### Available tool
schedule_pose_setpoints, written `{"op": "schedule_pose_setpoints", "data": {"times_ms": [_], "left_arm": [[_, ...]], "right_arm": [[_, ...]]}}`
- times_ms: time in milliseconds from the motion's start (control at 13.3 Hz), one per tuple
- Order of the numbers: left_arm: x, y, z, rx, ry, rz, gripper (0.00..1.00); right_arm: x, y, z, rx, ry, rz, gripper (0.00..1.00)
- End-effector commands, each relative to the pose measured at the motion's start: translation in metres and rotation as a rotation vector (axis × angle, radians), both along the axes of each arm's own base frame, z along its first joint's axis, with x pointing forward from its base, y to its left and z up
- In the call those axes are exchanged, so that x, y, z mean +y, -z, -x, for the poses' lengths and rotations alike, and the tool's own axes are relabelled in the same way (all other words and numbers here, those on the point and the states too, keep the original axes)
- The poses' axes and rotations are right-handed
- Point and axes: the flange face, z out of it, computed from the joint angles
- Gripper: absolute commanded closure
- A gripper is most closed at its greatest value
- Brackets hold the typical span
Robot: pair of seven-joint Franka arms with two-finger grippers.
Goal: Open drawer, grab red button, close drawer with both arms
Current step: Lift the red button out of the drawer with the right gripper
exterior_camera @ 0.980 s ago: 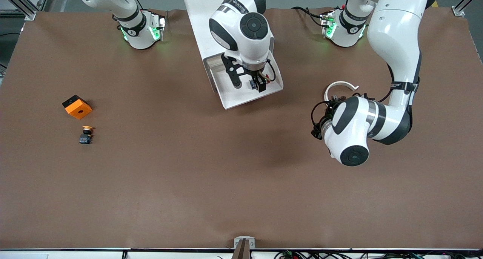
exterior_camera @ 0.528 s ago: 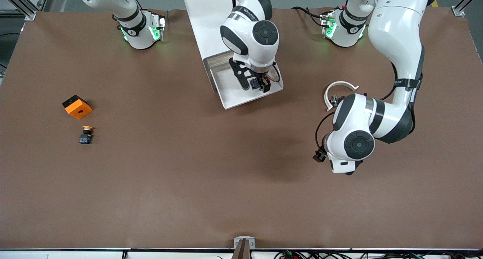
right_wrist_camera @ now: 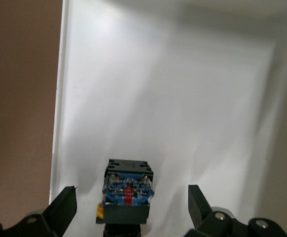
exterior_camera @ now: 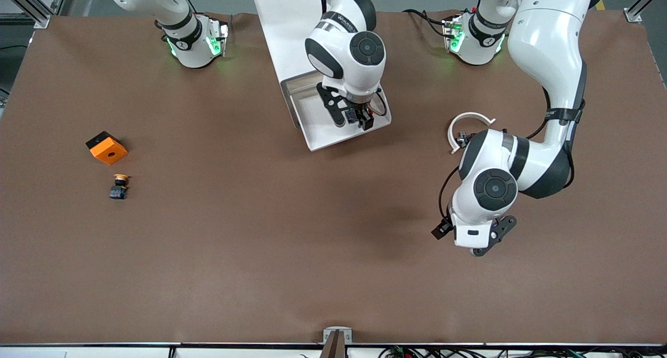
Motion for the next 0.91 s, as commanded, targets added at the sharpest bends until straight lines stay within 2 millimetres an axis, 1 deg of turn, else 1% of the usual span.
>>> {"op": "schedule_pose_setpoints", "data": {"times_ms": [0,151,302,377,453,528,603,679,754,830], "left_arm": [[-0.014,-0.042,0.011,-0.027,0.062,0.069,0.0],[-0.021,-0.06,0.016,-0.037,0.098,0.11,0.0],[-0.038,-0.067,0.023,-0.034,0.12,0.145,0.0],[-0.043,-0.07,0.026,-0.035,0.12,0.151,0.0],[-0.048,-0.071,0.028,-0.035,0.124,0.153,0.0],[-0.048,-0.07,0.029,-0.033,0.124,0.152,0.0],[-0.049,-0.07,0.029,-0.032,0.126,0.152,0.0],[-0.051,-0.068,0.03,-0.029,0.129,0.151,0.0],[-0.052,-0.065,0.031,-0.023,0.13,0.149,0.0],[-0.052,-0.063,0.031,-0.02,0.13,0.148,0.0]], "right_arm": [[0.004,-0.001,-0.003,-0.031,-0.016,0.013,0.0],[0.003,0.002,-0.003,-0.04,-0.024,0.029,0.0],[0.001,0.004,-0.004,-0.039,-0.017,0.032,0.0],[0.0,0.008,-0.005,-0.035,-0.015,0.038,0.0],[0.001,0.009,-0.005,-0.035,-0.017,0.038,0.04],[0.002,0.01,-0.003,-0.033,-0.019,0.037,0.13],[0.002,0.01,-0.003,-0.033,-0.02,0.036,0.26],[0.003,0.009,-0.003,-0.033,-0.02,0.034,0.51],[0.001,0.007,-0.006,-0.033,-0.013,0.03,0.8],[0.002,0.005,-0.006,-0.035,-0.011,0.028,1.0]]}}
